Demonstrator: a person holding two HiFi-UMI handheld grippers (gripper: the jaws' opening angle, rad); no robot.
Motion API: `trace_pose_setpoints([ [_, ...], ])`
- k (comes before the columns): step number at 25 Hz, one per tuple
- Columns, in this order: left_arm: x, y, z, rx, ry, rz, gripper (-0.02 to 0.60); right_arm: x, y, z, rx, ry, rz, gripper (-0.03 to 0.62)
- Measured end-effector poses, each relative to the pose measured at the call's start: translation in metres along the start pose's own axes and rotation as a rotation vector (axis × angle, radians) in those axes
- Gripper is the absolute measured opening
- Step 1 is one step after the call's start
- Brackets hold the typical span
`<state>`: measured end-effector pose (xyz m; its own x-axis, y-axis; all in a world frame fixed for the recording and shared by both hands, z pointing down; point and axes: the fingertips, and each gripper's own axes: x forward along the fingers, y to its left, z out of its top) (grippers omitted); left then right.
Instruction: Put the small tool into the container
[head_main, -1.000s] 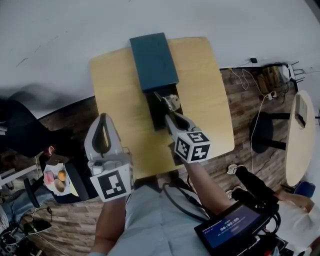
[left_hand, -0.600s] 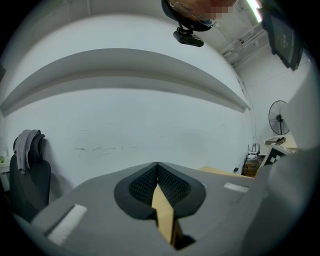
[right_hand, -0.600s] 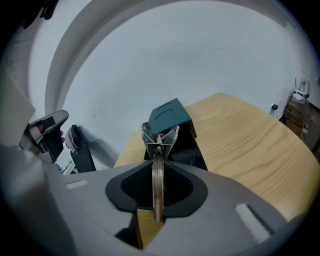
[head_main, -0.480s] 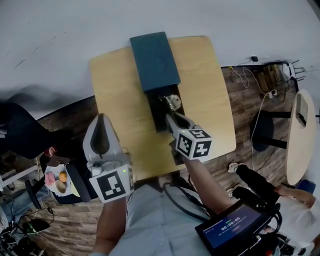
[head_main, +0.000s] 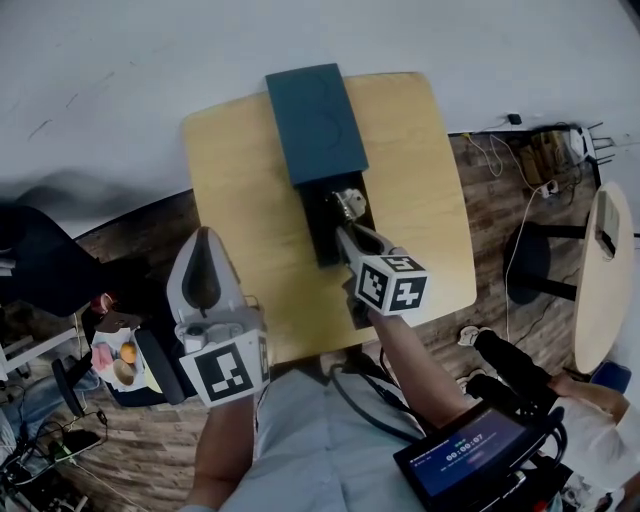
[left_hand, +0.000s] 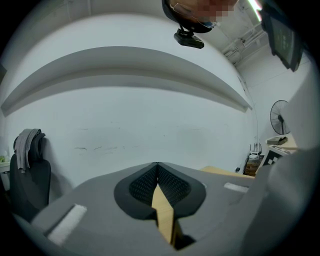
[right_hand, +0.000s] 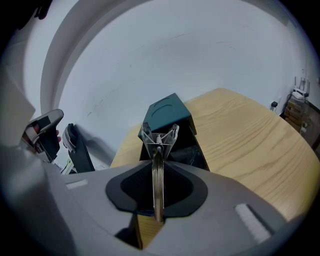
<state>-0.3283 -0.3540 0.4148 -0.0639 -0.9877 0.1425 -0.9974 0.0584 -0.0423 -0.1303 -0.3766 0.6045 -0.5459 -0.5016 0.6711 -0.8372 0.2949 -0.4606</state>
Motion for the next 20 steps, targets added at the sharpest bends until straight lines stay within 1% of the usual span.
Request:
trace_pose_setpoints([
  [8,0.005,0.007,-0.003,0.001,0.004,0.011,0.011,0.01,0.002,0.0,-0.002,0.023,0.003,0.074],
  [14,0.01,0.01,-0.003,0.007,-0.006,0.013,0.011,0.014,0.004,-0.002,-0.019,0.084,0.012,0.077],
  [17,0.013,0.01,-0.002,0.008,-0.011,0.007,0.011,0.016,0.006,-0.004,-0.021,0.099,0.021,0.089],
  [20,0.013,0.008,-0.003,0.002,-0.003,0.002,0.011,0.016,0.009,-0.006,-0.03,0.114,0.032,0.116],
])
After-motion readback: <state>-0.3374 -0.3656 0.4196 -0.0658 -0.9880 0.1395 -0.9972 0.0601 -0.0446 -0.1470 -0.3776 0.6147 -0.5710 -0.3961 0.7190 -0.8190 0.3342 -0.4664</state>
